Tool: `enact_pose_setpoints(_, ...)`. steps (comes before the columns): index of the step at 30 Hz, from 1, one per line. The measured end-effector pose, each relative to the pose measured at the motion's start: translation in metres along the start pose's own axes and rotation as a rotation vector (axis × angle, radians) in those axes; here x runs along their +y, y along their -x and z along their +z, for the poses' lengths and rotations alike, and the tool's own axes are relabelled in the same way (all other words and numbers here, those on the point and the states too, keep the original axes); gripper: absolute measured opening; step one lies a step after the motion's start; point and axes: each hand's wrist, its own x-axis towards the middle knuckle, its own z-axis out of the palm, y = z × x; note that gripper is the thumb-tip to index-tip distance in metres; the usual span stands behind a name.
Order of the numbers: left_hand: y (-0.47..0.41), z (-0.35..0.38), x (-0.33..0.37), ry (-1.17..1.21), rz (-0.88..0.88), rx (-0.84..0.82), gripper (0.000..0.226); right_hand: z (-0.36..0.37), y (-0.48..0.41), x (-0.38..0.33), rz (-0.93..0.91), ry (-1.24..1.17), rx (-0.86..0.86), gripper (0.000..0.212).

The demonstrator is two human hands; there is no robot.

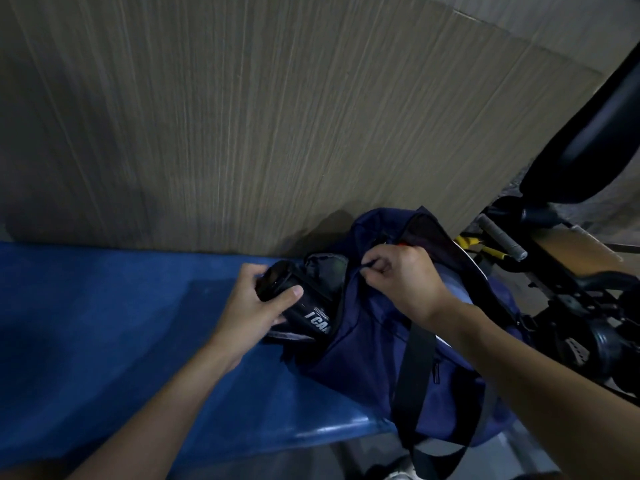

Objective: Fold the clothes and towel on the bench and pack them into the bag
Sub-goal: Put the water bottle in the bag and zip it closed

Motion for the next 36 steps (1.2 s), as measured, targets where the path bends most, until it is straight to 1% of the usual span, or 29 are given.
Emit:
enact_pose_setpoints(4, -0.002, 0.002, -0.011, -0.033, -0.02, 0.031, 0.031, 0.0, -0.003, -0.002, -0.008, -0.017, 0.007, 0.013)
enact_pose_setpoints(7, -0.003, -0.001, -0.02, -0.268, 0.033, -0.031, 0.03, 0.001, -0.005, -0.003, -0.006, -0.014, -0.001, 0.013)
enact_pose_setpoints(10, 0.002, -0.004, -0.027, -0.341, 0.004, -0.147, 0.048, 0.002, -0.005, -0.003, -0.012, -0.02, 0.001, 0.014)
enact_pose_setpoints(13, 0.006, -0.008, -0.03, -0.401, -0.003, -0.21, 0.048, 0.003, -0.002, -0.002, -0.005, -0.028, -0.018, 0.016)
enact_pose_setpoints(15, 0.006, -0.01, -0.032, -0.422, 0.019, -0.225, 0.042, 0.001, 0.001, 0.001, 0.036, -0.057, -0.027, 0.024)
enact_pose_setpoints(16, 0.006, -0.012, -0.034, -0.441, 0.036, -0.234, 0.044, 0.0, 0.003, 0.002, 0.065, -0.071, -0.033, 0.031)
enact_pose_setpoints(18, 0.005, -0.013, -0.038, -0.489, 0.054, -0.256, 0.06, -0.002, 0.004, 0.007, 0.12, -0.071, -0.044, 0.043)
enact_pose_setpoints(19, 0.004, -0.014, -0.039, -0.511, 0.049, -0.269, 0.065, -0.003, 0.004, 0.01, 0.139, -0.048, -0.044, 0.043)
enact_pose_setpoints(20, 0.003, -0.014, -0.039, -0.529, 0.038, -0.283, 0.066, -0.003, 0.004, 0.011, 0.151, -0.024, -0.036, 0.038)
enact_pose_setpoints(23, 0.006, -0.012, -0.037, -0.593, 0.027, -0.328, 0.049, -0.003, 0.004, 0.011, 0.129, 0.009, 0.016, 0.024)
enact_pose_setpoints(25, 0.008, -0.008, -0.038, -0.645, 0.056, -0.375, 0.032, -0.002, 0.003, 0.007, 0.084, 0.023, 0.037, 0.022)
enact_pose_setpoints(26, 0.008, -0.007, -0.039, -0.67, 0.079, -0.414, 0.029, -0.002, 0.002, 0.005, 0.069, 0.027, 0.041, 0.022)
enact_pose_setpoints(28, 0.009, -0.005, -0.041, -0.686, 0.11, -0.463, 0.038, -0.001, 0.002, 0.003, 0.053, 0.031, 0.039, 0.021)
enact_pose_setpoints(30, 0.008, -0.001, -0.044, -0.671, 0.154, -0.424, 0.045, 0.0, 0.003, 0.005, 0.06, 0.028, 0.034, 0.021)
enact_pose_setpoints(32, 0.009, 0.004, -0.047, -0.634, 0.188, -0.347, 0.041, 0.0, 0.008, 0.009, 0.076, 0.018, 0.03, 0.02)
enact_pose_setpoints(34, 0.011, 0.008, -0.05, -0.619, 0.155, -0.317, 0.041, 0.0, 0.011, 0.012, 0.087, 0.01, 0.032, 0.02)
enact_pose_setpoints(36, 0.012, 0.008, -0.054, -0.611, 0.11, -0.362, 0.048, -0.001, 0.012, 0.012, 0.087, 0.0, 0.046, 0.019)
